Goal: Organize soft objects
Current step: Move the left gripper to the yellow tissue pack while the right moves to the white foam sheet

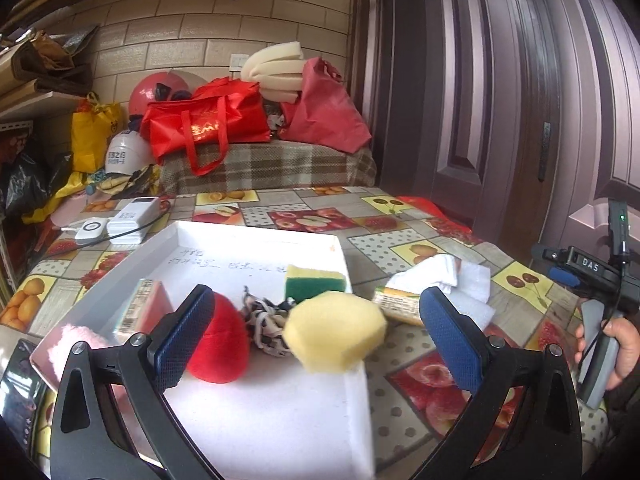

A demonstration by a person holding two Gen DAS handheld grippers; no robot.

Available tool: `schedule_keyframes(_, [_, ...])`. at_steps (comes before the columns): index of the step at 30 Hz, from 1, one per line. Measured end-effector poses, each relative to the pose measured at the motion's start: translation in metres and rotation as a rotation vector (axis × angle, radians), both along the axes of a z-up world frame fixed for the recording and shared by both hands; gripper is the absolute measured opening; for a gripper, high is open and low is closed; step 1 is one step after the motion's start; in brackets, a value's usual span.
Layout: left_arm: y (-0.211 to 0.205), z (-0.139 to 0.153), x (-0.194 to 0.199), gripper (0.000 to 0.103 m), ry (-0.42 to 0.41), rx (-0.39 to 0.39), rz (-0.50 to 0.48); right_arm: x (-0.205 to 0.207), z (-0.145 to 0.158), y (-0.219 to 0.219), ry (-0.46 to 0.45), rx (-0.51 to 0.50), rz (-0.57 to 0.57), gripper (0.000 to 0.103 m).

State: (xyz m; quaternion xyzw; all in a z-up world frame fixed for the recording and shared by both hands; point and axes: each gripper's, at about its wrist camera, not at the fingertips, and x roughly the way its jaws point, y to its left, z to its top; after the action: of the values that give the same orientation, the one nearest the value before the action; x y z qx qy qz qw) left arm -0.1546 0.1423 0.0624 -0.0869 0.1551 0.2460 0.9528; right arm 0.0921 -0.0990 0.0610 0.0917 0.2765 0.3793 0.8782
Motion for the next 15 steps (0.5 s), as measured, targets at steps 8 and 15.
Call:
schedule_keyframes(8, [-0.023,0.003,0.117,0.103,0.300,-0.017,-0.163,0.010,-0.007,-0.013,0.075,0.082,0.030,0.103])
schedule_keyframes(15, [-0.011,-0.024,0.175,0.103,0.553,-0.029,-0.178,0.015,-0.012,-0.018,0.137,0.147,0.070,0.103])
